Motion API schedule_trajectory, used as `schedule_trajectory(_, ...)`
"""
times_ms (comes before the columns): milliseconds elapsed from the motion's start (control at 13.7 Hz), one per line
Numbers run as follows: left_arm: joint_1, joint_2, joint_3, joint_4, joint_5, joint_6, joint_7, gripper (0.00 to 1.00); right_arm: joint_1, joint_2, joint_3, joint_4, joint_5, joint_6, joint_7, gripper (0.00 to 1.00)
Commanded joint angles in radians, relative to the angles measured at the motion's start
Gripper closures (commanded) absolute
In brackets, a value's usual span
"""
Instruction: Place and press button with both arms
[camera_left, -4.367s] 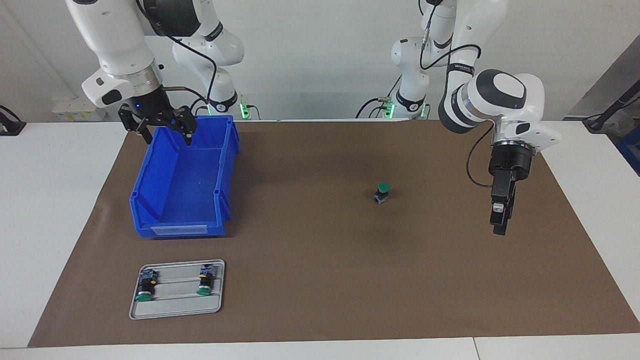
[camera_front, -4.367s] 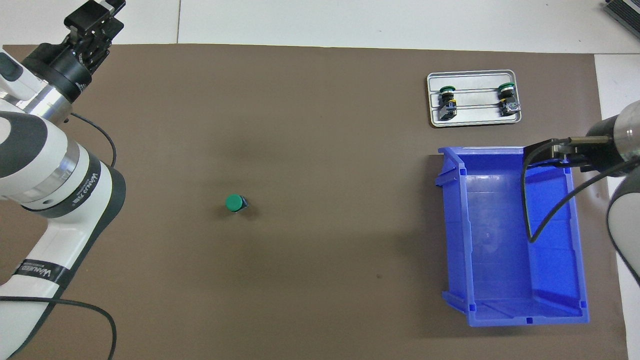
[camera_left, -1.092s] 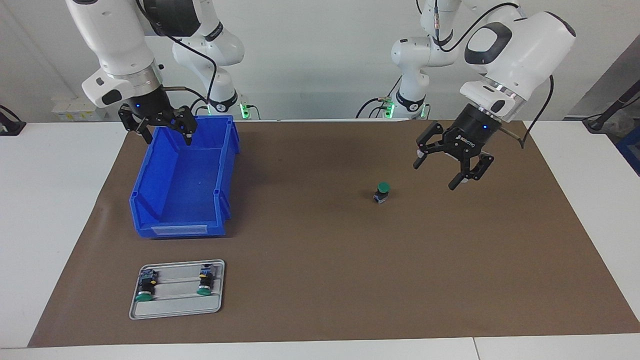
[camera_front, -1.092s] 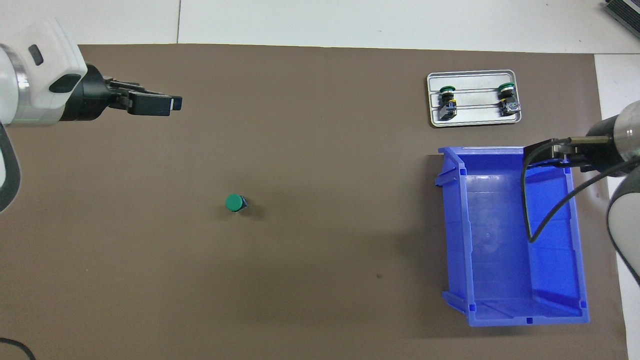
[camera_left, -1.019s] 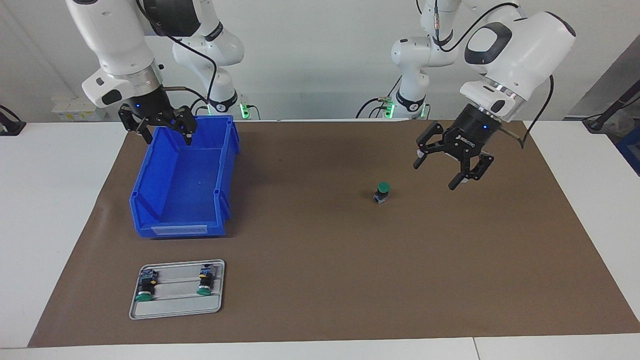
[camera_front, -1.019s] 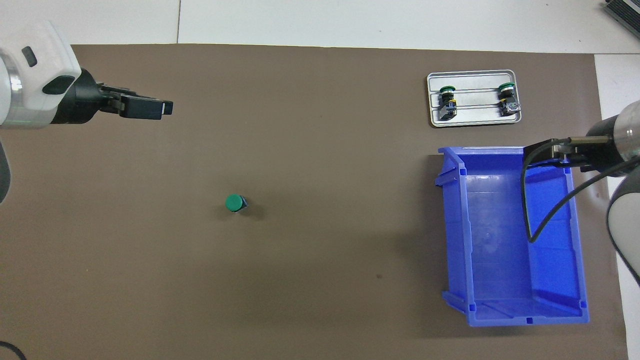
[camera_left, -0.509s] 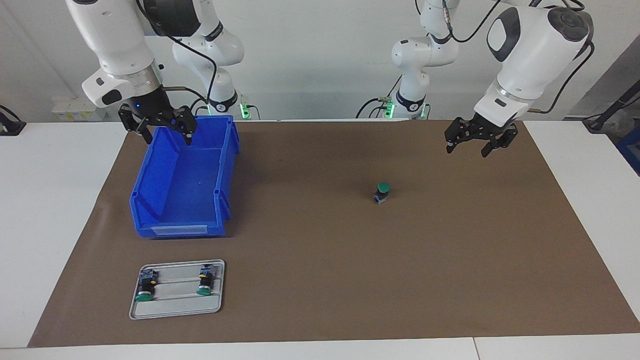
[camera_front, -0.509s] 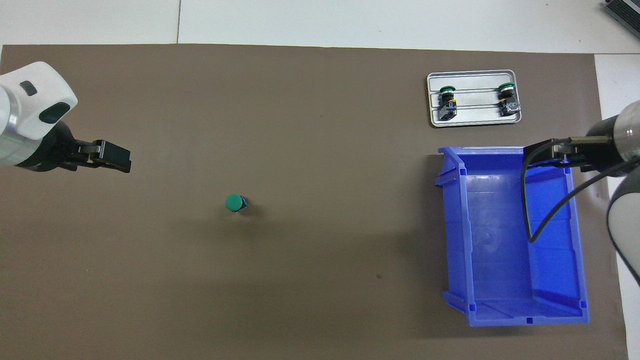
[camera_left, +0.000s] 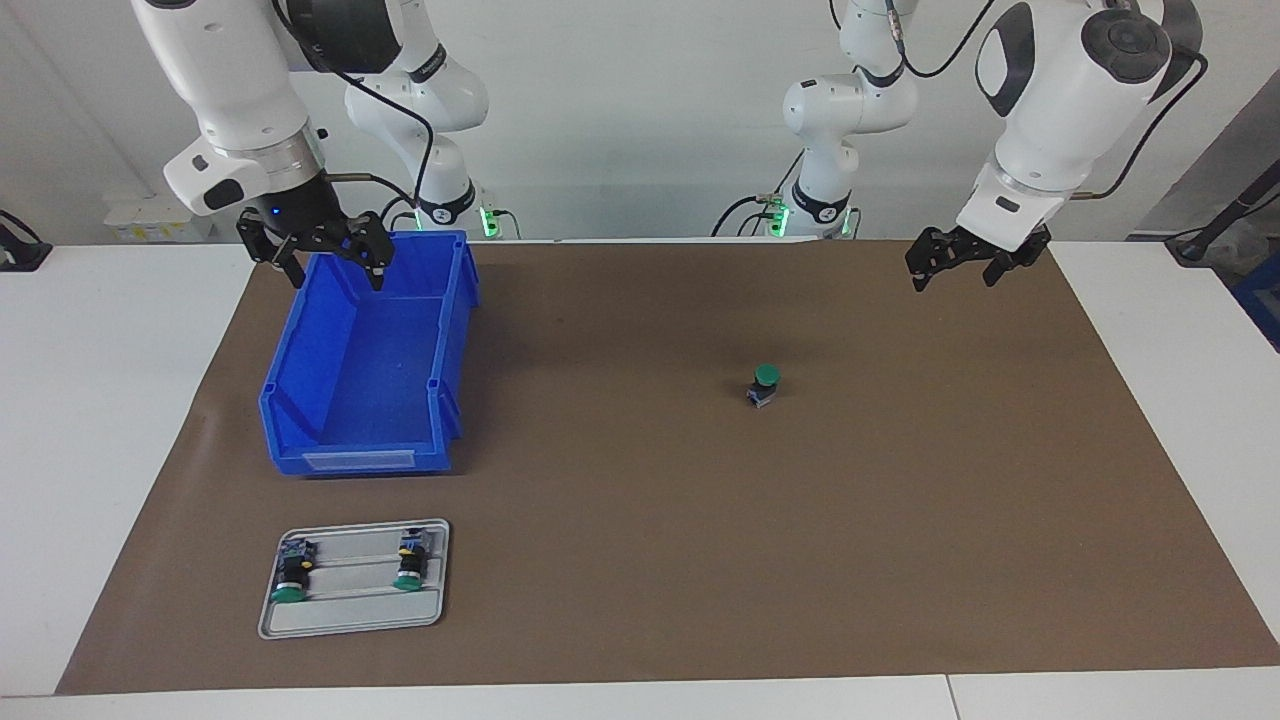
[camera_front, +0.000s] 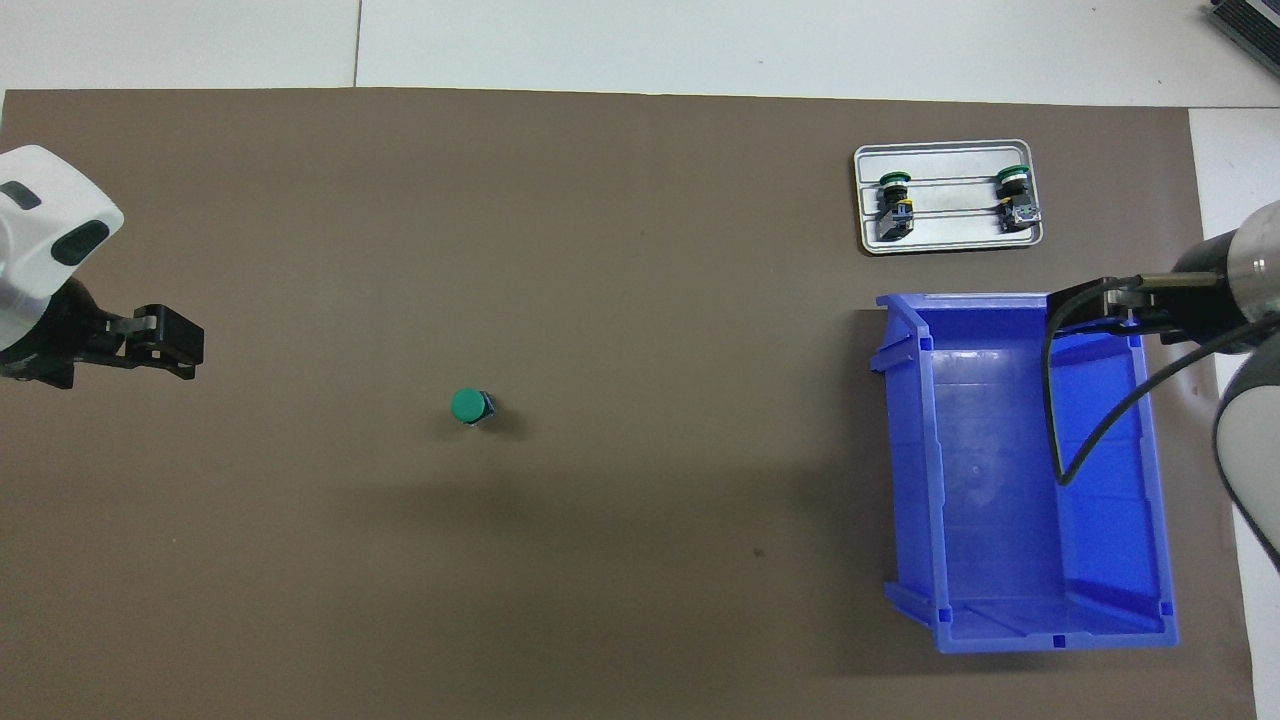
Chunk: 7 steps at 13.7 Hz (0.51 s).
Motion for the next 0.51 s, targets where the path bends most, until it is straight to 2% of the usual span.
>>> schedule_trajectory(0,-0.031,-0.01,-0.013,-0.005,-0.044,-0.004,-0.084,0.73,-0.003,-0.011,0.0,-0.011,0.011,-0.003,0.007,0.0)
schedule_trajectory(73,-0.044,-0.013,-0.013,-0.019,-0.059,0.019,-0.08,0.94,-0.002,-0.011,0.0,-0.011,0.011,-0.003,0.007,0.0)
schedule_trajectory(146,-0.068,-0.028,-0.013,-0.051,-0.064,0.063,-0.08,1.0,-0.003,-0.011,0.0,-0.011,0.011,-0.003,0.007,0.0)
schedule_trajectory(437,-0.2,-0.14,-0.013,-0.299,-0.066,0.305,-0.13,1.0,-0.003,-0.011,0.0,-0.011,0.011,-0.003,0.007,0.0)
